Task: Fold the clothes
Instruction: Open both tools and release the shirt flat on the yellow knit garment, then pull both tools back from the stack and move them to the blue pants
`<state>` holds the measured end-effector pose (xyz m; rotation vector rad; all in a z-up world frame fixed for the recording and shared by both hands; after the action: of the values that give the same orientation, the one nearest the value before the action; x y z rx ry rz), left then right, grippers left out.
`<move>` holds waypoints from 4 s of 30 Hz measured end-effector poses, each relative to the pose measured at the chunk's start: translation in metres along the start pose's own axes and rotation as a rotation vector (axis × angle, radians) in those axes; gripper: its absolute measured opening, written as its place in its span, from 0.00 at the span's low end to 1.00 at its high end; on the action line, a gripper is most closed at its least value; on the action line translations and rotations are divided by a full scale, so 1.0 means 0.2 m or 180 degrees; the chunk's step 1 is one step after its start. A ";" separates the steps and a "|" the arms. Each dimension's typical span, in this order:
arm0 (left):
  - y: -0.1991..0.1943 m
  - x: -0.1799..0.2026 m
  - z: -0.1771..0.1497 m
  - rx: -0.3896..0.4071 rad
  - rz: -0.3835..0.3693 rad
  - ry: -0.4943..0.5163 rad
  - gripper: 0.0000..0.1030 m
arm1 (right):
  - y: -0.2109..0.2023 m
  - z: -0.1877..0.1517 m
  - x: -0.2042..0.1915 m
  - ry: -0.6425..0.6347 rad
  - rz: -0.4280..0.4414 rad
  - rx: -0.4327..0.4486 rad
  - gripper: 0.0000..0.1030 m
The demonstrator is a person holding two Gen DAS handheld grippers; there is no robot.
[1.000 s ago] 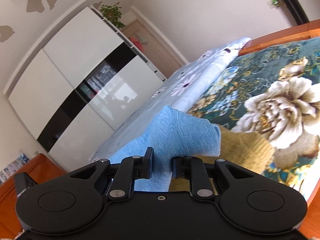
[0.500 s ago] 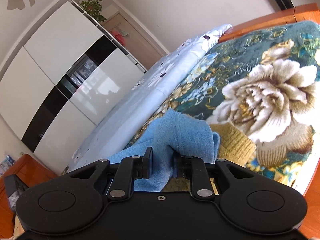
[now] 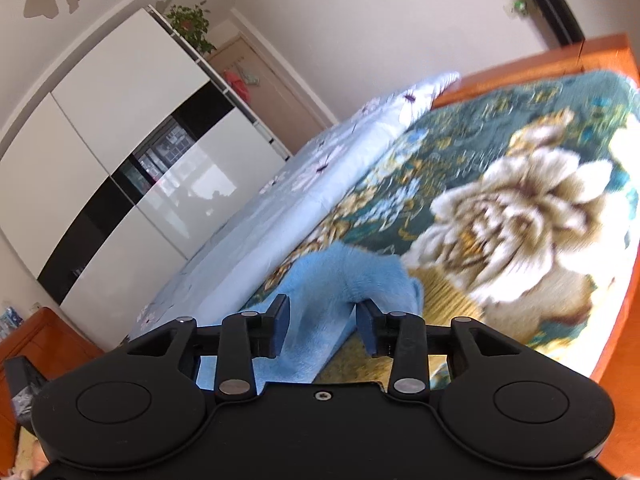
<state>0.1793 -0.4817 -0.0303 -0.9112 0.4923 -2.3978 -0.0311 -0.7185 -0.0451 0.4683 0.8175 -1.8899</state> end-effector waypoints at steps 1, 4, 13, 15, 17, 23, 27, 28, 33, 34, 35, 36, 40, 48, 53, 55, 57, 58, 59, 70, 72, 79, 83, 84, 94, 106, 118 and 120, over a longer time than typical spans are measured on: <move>-0.02 0.04 0.00 0.0025 -0.0067 0.0013 0.25 | -0.03 0.02 0.01 0.0000 -0.0016 0.0051 0.39; -0.04 0.18 -0.03 0.0000 -0.0270 0.0101 0.24 | -0.07 0.07 0.04 0.0039 -0.0066 0.0155 0.39; 0.05 0.41 -0.29 -0.0341 -0.0515 0.0409 0.25 | -0.09 0.05 -0.07 0.0007 0.0095 0.0162 0.36; 0.06 0.39 -0.32 -0.0359 -0.0516 0.0418 0.25 | -0.12 0.04 -0.03 0.0077 0.0021 0.0276 0.36; 0.08 0.37 -0.33 -0.0368 -0.0522 0.0402 0.25 | -0.14 0.02 0.05 0.0201 -0.0099 0.0343 0.36; 0.10 0.31 -0.35 -0.0376 -0.0548 0.0324 0.25 | -0.14 -0.06 0.16 0.0537 -0.0063 0.0282 0.33; 0.10 0.30 -0.36 -0.0373 -0.0541 0.0320 0.25 | -0.14 -0.03 0.06 0.0423 0.0094 0.0394 0.33; 0.09 0.30 -0.37 -0.0373 -0.0539 0.0319 0.25 | -0.14 -0.02 0.03 0.0315 0.0135 0.0399 0.33; 0.09 0.28 -0.38 -0.0375 -0.0551 0.0281 0.26 | -0.05 -0.06 -0.10 -0.0046 0.0208 0.0217 0.33; 0.09 0.27 -0.38 -0.0380 -0.0564 0.0247 0.27 | -0.05 -0.08 -0.11 -0.0061 0.0209 0.0209 0.33; 0.09 0.26 -0.39 -0.0385 -0.0578 0.0219 0.27 | -0.06 -0.09 -0.11 -0.0043 0.0210 0.0246 0.33; 0.09 0.25 -0.39 -0.0386 -0.0589 0.0195 0.27 | -0.08 -0.09 -0.09 0.0003 0.0198 0.0309 0.33; 0.09 0.24 -0.39 -0.0377 -0.0606 0.0164 0.27 | -0.12 -0.07 0.00 0.0140 0.0013 0.0463 0.33; 0.09 0.23 -0.40 -0.0358 -0.0605 0.0168 0.27 | -0.10 -0.13 0.15 0.0330 -0.0244 0.0335 0.33; 0.09 0.23 -0.40 -0.0348 -0.0592 0.0183 0.27 | -0.05 -0.11 0.04 0.0234 -0.0079 0.0329 0.33; 0.09 0.23 -0.40 -0.0345 -0.0588 0.0185 0.27 | -0.02 -0.08 -0.02 0.0207 0.0026 0.0353 0.33; 0.09 0.24 -0.40 -0.0340 -0.0583 0.0197 0.27 | -0.02 -0.03 -0.09 0.0126 0.0147 0.0417 0.34; 0.09 0.24 -0.40 -0.0338 -0.0580 0.0203 0.27 | -0.03 -0.01 -0.12 0.0076 0.0190 0.0467 0.34; 0.09 0.24 -0.40 -0.0336 -0.0577 0.0209 0.27 | -0.04 0.01 -0.15 0.0026 0.0207 0.0519 0.35; 0.09 0.23 -0.41 -0.0319 -0.0597 0.0196 0.27 | -0.17 0.09 -0.16 -0.0078 0.0187 0.0832 0.37; 0.10 0.23 -0.41 -0.0318 -0.0598 0.0193 0.27 | -0.11 0.05 -0.17 -0.0093 0.0217 0.0660 0.37; 0.10 0.23 -0.41 -0.0334 -0.0629 0.0174 0.27 | 0.06 -0.13 -0.11 -0.0235 0.0062 0.0271 0.36; 0.10 0.23 -0.41 -0.0338 -0.0649 0.0197 0.27 | 0.10 -0.17 0.00 -0.0071 -0.0036 0.0176 0.29; 0.11 0.23 -0.42 -0.0338 -0.0649 0.0202 0.27 | 0.10 -0.18 0.01 -0.0072 -0.0052 0.0152 0.28; 0.12 0.26 -0.42 -0.0388 -0.0580 0.0333 0.27 | 0.15 -0.22 0.03 -0.0166 -0.0208 -0.0034 0.28; -0.46 0.25 -0.51 -0.0147 -0.0586 0.0254 0.64 | -0.24 -0.20 -0.33 -0.0521 0.0175 0.0097 0.49; -1.56 -0.86 -0.89 0.0431 0.0652 -0.1641 0.82 | -0.42 -1.02 -0.64 -0.0126 0.0666 -0.0929 0.67; -1.69 -0.96 -0.92 0.0568 0.0774 -0.1793 0.82 | -0.40 -1.14 -0.71 -0.0192 0.0708 -0.1151 0.67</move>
<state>0.0586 -0.0728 -0.0878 -1.2955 0.1561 -1.8244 -0.0480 -0.4407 -0.0878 0.2633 0.9989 -1.5044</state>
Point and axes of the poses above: each gripper's, at about its wrist camera, not at the fingertips, and y roughly the way its jaws point, x to its right, z to its top, the point moved 10 cm from there along y, roughly the way its jaws point
